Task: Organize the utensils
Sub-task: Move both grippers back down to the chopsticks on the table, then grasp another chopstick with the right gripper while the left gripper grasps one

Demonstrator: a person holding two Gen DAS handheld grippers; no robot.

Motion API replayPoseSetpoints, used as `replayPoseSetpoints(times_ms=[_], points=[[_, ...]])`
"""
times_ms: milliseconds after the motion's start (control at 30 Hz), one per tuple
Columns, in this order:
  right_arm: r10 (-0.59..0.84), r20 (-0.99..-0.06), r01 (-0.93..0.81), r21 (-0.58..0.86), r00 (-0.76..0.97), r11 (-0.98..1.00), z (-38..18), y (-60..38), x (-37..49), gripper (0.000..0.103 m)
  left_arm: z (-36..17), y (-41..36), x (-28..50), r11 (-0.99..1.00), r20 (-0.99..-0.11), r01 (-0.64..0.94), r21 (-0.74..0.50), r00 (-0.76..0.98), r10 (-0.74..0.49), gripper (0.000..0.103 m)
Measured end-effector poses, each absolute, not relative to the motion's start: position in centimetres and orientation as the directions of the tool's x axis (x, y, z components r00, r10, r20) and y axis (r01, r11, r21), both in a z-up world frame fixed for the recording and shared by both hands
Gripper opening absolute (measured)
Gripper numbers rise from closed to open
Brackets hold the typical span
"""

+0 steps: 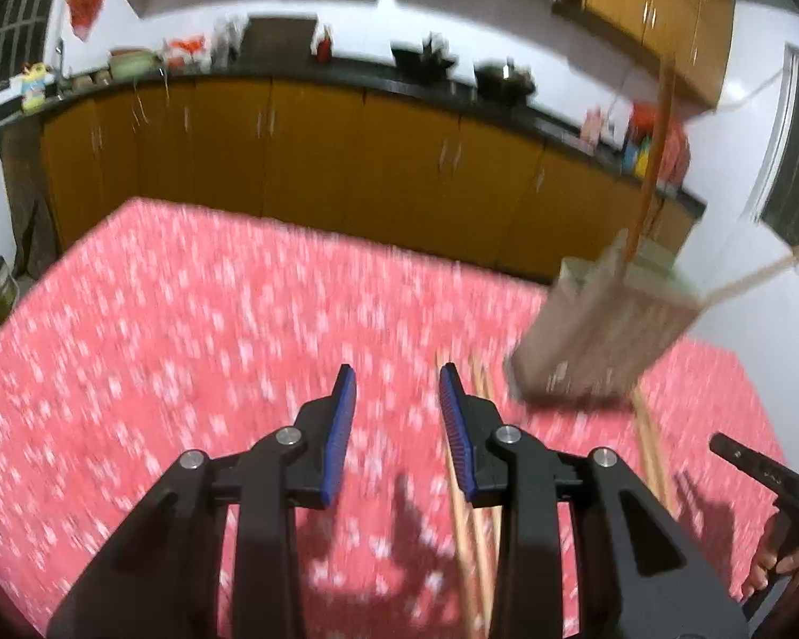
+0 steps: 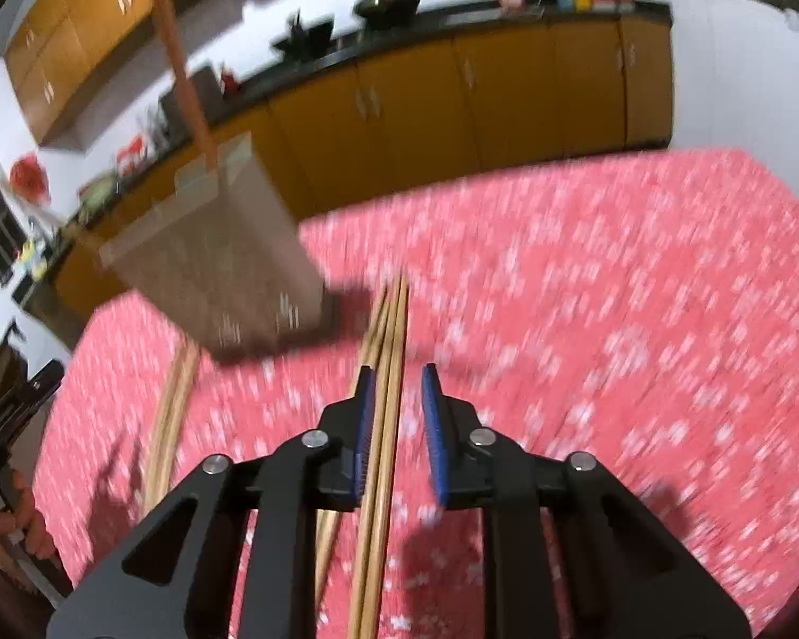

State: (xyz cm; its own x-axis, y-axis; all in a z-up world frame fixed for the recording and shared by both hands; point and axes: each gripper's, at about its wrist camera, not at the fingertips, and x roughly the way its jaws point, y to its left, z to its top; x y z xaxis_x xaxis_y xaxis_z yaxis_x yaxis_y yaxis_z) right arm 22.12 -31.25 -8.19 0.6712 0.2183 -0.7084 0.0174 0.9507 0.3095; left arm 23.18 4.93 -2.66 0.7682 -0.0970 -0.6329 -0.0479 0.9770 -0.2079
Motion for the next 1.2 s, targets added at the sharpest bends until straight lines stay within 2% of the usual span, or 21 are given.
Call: replayPoseSetpoints(times_ms=[133, 300, 600, 767, 967, 1200], points=[[0.235, -0.731, 0.004, 0.309, 0.641, 0.951, -10.2, -30.0, 21.6, 0.015, -5.5, 4.1, 22.9, 0.98, -0.682, -0.013, -0.199, 0.72, -0.128, 0.033], [0.224, -0.746, -0.009, 0.281, 0.627, 0.96, -10.8, -29.0, 21.8, 0.013, -6.8, 3.4, 22.6, 0.981, -0.698, 0.02, -0.193, 0.7, -0.152, 0.033], [0.124, -0.765, 0.035, 0.188, 0.632, 0.981, -11.3, -29.6, 21.9, 0.011, -7.9, 2.3, 22.3, 0.98, -0.721, 0.046, -0.194, 0.671, -0.174, 0.033], [0.158, -0.766, 0.031, 0.227, 0.623, 0.973, -11.4, -30.0, 21.8, 0.011, -8.2, 2.1, 22.0, 0.977, -0.73, 0.064, -0.205, 0.654, -0.197, 0.033], [0.091, -0.773, 0.028, 0.14, 0.628, 0.99, -11.4, -29.4, 21.8, 0.009, -8.6, 1.7, 21.6, 0.974, -0.739, 0.083, -0.213, 0.638, -0.216, 0.033], [0.09, -0.773, 0.043, 0.149, 0.628, 0.988, -11.5, -30.0, 21.9, 0.008, -9.3, 0.8, 21.0, 0.972, -0.763, 0.123, -0.202, 0.603, -0.235, 0.029]])
